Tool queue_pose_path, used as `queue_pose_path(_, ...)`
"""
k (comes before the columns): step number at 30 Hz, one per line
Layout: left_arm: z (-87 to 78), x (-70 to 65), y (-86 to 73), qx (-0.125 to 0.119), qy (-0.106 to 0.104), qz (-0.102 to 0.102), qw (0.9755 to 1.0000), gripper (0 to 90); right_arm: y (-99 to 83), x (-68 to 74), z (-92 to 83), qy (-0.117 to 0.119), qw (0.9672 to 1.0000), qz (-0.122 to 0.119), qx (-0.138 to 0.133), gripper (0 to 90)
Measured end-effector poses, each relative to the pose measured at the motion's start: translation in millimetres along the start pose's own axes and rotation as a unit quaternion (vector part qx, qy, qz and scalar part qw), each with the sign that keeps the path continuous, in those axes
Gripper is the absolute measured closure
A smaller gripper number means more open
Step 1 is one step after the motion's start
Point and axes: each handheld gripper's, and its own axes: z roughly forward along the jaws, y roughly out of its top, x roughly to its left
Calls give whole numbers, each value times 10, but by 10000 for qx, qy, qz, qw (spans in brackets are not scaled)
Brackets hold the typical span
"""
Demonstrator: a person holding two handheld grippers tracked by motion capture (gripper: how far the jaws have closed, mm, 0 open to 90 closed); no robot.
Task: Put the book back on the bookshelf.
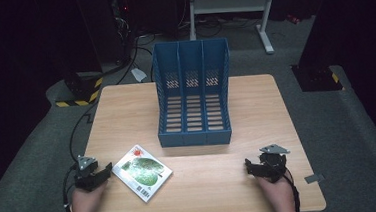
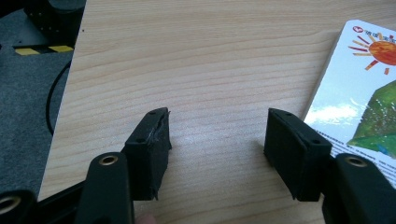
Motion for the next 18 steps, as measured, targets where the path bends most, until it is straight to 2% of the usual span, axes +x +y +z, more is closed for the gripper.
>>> queue_pose_path(18,0,8,-2,-25,-22,-43,10000,404,1,0,1,8,10000,-5,7,103)
